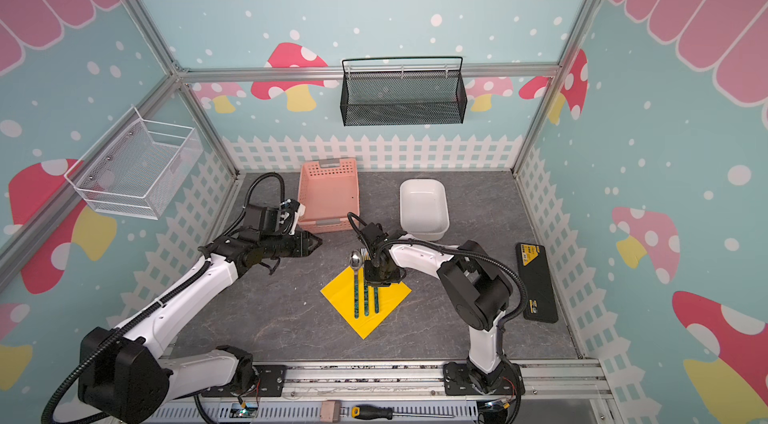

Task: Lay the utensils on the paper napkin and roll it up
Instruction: 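Lower the knife with the right gripper onto the napkin next to the fork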

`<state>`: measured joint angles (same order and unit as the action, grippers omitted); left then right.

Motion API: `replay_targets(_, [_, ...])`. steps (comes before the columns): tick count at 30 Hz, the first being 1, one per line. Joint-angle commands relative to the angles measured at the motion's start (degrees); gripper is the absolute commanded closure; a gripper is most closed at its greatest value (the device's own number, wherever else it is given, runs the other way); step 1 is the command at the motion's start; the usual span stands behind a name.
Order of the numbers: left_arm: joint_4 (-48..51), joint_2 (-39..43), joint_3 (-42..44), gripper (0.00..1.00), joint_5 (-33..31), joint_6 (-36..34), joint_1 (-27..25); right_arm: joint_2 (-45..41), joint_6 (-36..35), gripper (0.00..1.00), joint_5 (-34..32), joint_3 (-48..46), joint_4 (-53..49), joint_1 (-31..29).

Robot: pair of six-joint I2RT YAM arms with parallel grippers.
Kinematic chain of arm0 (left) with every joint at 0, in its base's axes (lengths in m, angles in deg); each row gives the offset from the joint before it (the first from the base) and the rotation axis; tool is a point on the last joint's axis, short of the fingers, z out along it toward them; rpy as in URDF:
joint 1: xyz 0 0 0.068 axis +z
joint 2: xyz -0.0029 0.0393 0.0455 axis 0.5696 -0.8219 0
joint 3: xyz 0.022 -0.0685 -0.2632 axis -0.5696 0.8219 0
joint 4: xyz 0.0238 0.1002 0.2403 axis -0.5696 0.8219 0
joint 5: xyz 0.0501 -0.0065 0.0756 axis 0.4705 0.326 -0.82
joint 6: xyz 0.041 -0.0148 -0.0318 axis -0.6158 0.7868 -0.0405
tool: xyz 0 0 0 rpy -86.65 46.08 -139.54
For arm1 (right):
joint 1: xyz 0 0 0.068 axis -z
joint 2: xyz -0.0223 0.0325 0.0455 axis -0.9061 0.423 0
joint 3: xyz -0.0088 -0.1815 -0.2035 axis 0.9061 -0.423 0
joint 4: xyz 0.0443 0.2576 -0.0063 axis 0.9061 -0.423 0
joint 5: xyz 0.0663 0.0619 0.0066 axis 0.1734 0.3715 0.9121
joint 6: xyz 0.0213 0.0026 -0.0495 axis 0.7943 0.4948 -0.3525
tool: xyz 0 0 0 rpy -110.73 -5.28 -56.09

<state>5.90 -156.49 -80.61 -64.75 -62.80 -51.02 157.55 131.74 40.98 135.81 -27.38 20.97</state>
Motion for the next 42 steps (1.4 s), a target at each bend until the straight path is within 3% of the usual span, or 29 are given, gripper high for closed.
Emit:
replay_targets(1, [0.3,-0.4,-1.3,0.61,1.4,0.0,0.4,1.1,1.0,1.00,0.0,1.3,-0.2,-0.6])
replay_targets(22, [0.9,-0.3,-1.6,0.61,0.6,-0.4,-0.5,1.2,1.9,1.00,0.2,0.8,0.1,-0.6])
replay_targets(42, [1.1,-0.6,-1.6,0.61,0.1,-0.5,-1.0,1.3,2.6,0.89,-0.1,1.0,0.5,-0.7])
